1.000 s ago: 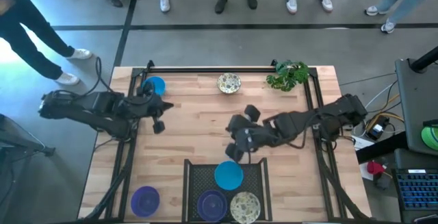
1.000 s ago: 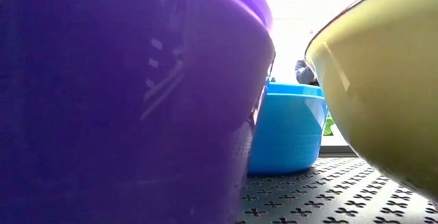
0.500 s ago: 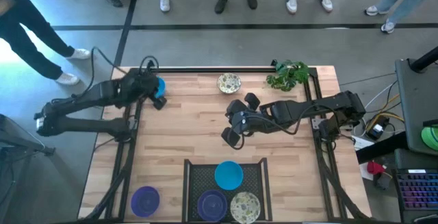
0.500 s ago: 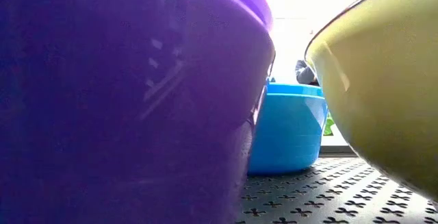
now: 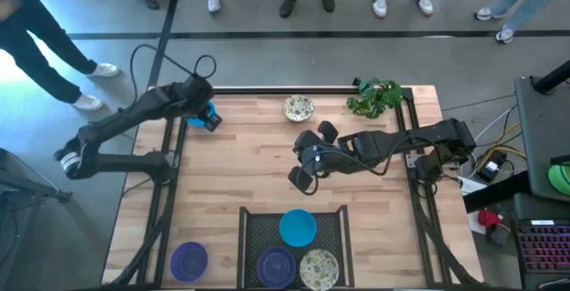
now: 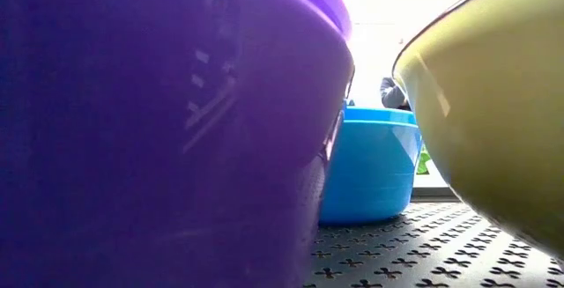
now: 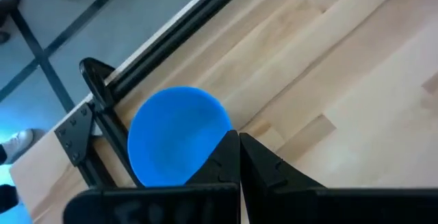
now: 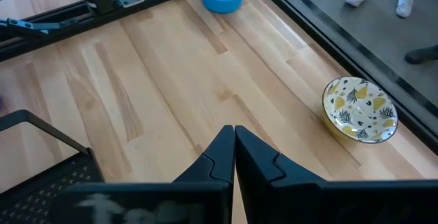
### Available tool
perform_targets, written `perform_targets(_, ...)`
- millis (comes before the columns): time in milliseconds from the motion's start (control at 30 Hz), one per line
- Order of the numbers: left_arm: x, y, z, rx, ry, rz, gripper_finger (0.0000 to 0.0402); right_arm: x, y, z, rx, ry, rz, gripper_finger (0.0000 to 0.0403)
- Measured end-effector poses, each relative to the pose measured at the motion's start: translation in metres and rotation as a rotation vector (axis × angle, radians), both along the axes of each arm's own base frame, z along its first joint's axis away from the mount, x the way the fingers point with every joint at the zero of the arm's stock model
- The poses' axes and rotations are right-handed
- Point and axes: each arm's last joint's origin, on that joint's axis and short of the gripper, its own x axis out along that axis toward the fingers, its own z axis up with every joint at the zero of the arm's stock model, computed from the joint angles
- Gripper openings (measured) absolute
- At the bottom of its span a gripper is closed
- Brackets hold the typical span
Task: Pick & Place Mini bowls
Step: Stack the blue bowl on top of the blue bowls on the shelf
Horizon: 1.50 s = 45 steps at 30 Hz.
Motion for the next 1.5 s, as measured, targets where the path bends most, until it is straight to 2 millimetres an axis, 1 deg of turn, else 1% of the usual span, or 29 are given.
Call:
perform_targets(133,0.006,0.010,-0.007,-0.007,0.032,-0.012,0.0000,0.000,0.000,0.000,0.002,0.001,0.002,0.0008)
perform_targets(367,0.014,0.017,-0.018,-0.058,0.055,0.028,0.0004,0.000,0.000,0.000,0.004,0.003,0.010,0.0008)
perform_targets(633,0.025,0.027,-0.034,-0.111,0.093,0.069,0.0056,0.000,0.000,0.000,-0.010,0.012,0.023,0.0008)
perform_targets(733,0.028,0.032,-0.041,-0.131,0.109,0.093,0.0065,0.000,0.000,0.000,-0.013,0.014,0.027,0.0008)
perform_targets(967,0.034,0.045,-0.064,-0.152,0.110,0.147,0.0067,0.000,0.000,0.000,-0.028,0.023,0.042,0.0008)
perform_targets(1100,0.036,0.048,-0.075,-0.159,0.126,0.156,0.0067,0.000,0.000,0.000,-0.030,0.024,0.044,0.0008)
perform_targets(1167,0.036,0.049,-0.079,-0.135,0.148,0.171,0.0067,0.000,0.000,0.000,-0.030,0.023,0.044,0.0008)
perform_targets(1267,0.034,0.050,-0.084,-0.119,0.174,0.191,0.0067,0.000,0.000,0.000,-0.030,0.024,0.043,0.0008)
perform_targets(1500,0.036,0.052,-0.091,-0.124,0.170,0.190,0.0067,0.000,0.000,0.000,-0.030,0.024,0.044,0.0008)
